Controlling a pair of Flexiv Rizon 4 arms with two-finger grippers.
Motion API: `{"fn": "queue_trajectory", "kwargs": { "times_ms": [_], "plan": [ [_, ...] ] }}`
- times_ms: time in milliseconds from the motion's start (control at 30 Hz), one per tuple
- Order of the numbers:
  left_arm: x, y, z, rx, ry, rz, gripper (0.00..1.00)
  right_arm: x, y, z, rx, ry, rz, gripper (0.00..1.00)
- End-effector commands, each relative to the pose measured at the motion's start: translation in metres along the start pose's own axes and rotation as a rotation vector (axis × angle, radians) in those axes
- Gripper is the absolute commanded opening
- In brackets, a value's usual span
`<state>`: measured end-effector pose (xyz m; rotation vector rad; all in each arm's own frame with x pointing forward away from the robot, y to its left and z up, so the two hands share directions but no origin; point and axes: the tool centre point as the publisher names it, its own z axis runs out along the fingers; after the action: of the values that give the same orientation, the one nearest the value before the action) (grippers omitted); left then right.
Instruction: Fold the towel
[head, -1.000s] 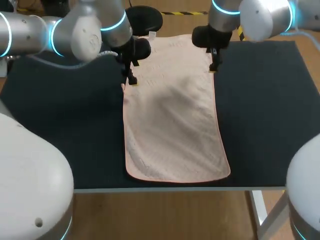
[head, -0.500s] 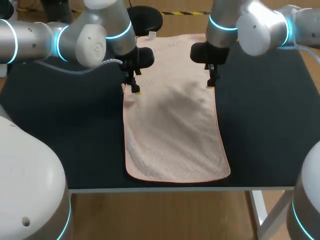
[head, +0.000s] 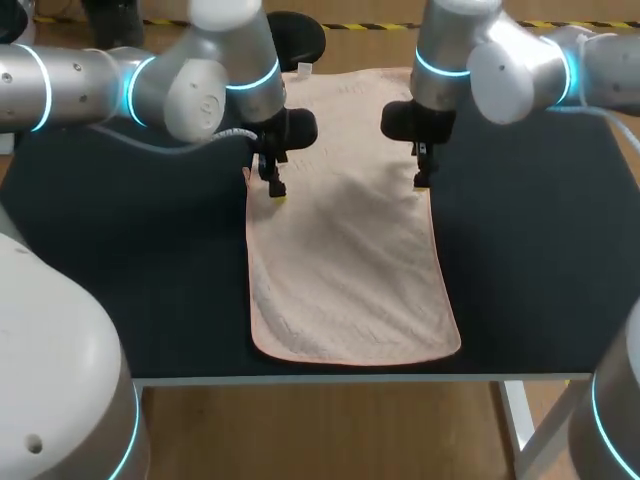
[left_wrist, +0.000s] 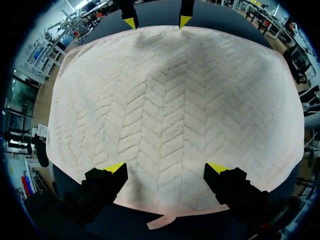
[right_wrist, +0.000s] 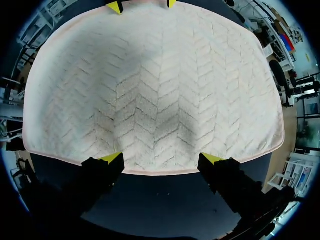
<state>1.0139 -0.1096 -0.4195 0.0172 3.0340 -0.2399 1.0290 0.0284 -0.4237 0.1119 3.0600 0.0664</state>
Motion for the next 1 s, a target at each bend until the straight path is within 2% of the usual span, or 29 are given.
{"fn": "queue_trajectory", "kwargs": {
  "times_ms": [33, 500, 567, 600, 633, 667, 733, 767, 800, 833, 1000],
  "plan": [
    [-0.009, -0.004, 0.015, -0.006, 0.019, -0.006, 1.00, -0.006, 0.001, 0.009, 0.001, 0.015, 0.001, 1.00],
    [-0.010, -0.003, 0.018, -0.003, 0.026, -0.014, 1.00, -0.004, 0.001, 0.021, 0.016, 0.035, -0.016, 1.00],
    [-0.010, -0.004, 0.019, 0.000, 0.025, -0.009, 0.87, -0.004, 0.000, 0.023, 0.011, 0.040, -0.016, 1.00],
    [-0.010, -0.004, 0.019, 0.001, 0.025, -0.008, 0.79, -0.004, -0.001, 0.023, 0.010, 0.042, -0.018, 0.64],
    [-0.010, -0.004, 0.019, 0.004, 0.027, -0.005, 0.75, -0.004, -0.001, 0.024, 0.011, 0.043, -0.019, 0.43],
    [-0.010, -0.004, 0.019, 0.004, 0.027, -0.004, 0.45, -0.004, -0.002, 0.024, 0.011, 0.044, -0.020, 0.32],
    [-0.009, -0.004, 0.019, 0.005, 0.028, -0.001, 0.32, -0.003, -0.003, 0.025, 0.011, 0.046, -0.022, 0.00],
    [-0.009, -0.004, 0.019, 0.006, 0.029, -0.001, 0.22, -0.003, -0.004, 0.024, 0.011, 0.046, -0.023, 0.00],
    [-0.009, -0.004, 0.020, 0.007, 0.029, -0.001, 0.05, -0.002, -0.005, 0.024, 0.011, 0.046, -0.025, 0.00],
    [-0.009, -0.004, 0.020, 0.008, 0.029, 0.000, 0.00, -0.002, -0.005, 0.023, 0.011, 0.046, -0.026, 0.00],
    [-0.008, -0.004, 0.017, 0.012, 0.024, 0.002, 0.00, 0.001, -0.009, 0.017, 0.016, 0.047, -0.030, 0.00]
  ]
}}
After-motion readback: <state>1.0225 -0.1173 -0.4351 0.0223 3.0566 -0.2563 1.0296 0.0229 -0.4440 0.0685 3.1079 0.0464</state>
